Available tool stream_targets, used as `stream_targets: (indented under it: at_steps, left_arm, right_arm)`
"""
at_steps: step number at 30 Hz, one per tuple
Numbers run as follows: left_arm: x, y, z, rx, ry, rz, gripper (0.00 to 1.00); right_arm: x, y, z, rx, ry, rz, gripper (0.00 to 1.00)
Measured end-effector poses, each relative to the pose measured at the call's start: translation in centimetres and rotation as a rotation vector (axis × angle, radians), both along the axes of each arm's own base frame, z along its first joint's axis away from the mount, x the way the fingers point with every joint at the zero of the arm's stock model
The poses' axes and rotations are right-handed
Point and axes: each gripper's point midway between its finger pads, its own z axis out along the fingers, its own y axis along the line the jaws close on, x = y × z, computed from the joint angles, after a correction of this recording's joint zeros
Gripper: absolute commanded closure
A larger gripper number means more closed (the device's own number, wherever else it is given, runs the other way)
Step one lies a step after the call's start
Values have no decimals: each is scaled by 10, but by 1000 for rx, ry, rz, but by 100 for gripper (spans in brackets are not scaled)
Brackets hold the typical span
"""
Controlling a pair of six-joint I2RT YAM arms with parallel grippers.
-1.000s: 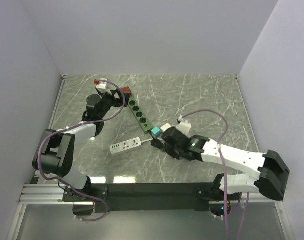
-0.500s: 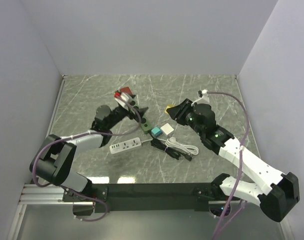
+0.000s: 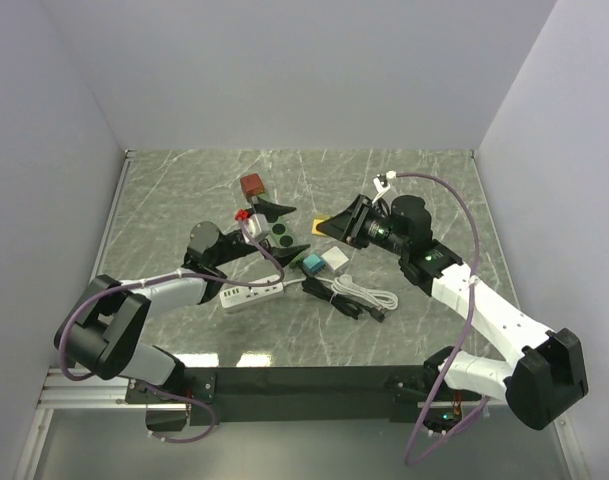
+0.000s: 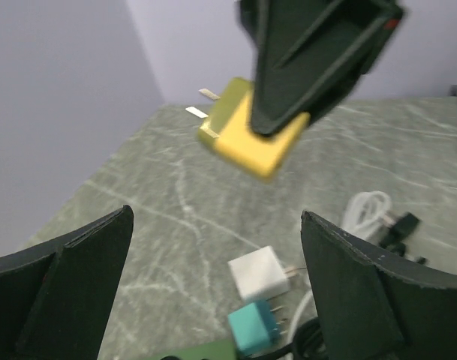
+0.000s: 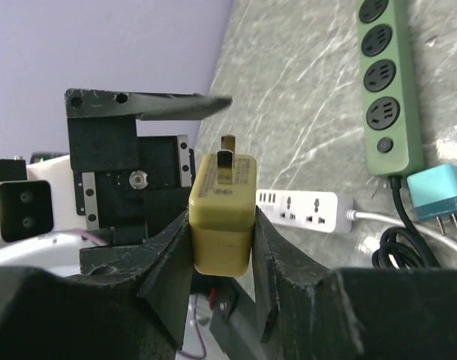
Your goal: Insert the plug
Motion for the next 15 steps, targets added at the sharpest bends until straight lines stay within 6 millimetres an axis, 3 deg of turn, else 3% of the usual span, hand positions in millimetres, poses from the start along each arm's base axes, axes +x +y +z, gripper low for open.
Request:
stream_targets:
  at_steps: [8,15]
  left_arm:
    - [-35,-7,3,7,-17,-177,1]
    - [-53,-11,8,-22,5,-283,1]
  right_arm:
    - [-10,-1,-2,-4,-10,109,100]
    - [-20,10,-17,-5,24,227,100]
